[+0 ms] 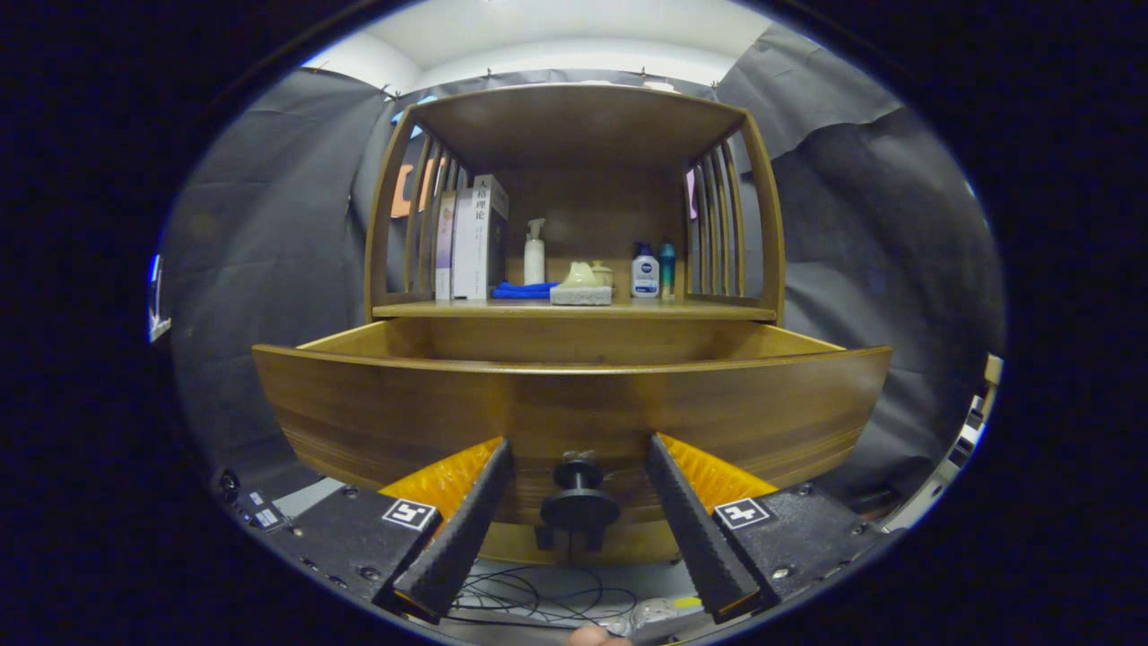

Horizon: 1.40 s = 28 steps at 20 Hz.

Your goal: Pull open the drawer, take out the items inside it, and place them on the countertop above the cabinet.

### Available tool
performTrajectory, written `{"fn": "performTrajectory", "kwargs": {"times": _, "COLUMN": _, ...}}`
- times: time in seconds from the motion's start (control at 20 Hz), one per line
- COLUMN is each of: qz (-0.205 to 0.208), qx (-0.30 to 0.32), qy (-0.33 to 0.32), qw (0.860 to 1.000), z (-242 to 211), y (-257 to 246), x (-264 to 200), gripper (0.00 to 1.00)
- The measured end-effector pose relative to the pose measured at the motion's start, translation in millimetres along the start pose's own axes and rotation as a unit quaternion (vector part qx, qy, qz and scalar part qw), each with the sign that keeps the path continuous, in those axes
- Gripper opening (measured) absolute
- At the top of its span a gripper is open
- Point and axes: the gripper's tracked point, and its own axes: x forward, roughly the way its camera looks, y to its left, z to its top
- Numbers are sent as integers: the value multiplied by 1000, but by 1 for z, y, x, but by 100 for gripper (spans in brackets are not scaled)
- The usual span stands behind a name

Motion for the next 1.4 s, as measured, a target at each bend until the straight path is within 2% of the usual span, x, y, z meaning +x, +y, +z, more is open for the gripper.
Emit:
{"fn": "performTrajectory", "kwargs": {"times": 0.2, "qz": 3, "qx": 9, "qy": 2, "qw": 1000, "z": 2, "y": 3, "x": 4, "gripper": 97}}
{"fn": "performTrajectory", "kwargs": {"times": 0.65, "qz": -7, "qx": 15, "qy": 7, "qw": 1000, "z": 16, "y": 9, "x": 49, "gripper": 97}}
{"fn": "performTrajectory", "kwargs": {"times": 1.4, "qz": -12, "qx": 20, "qy": 11, "qw": 1000, "z": 35, "y": 13, "x": 143, "gripper": 97}}
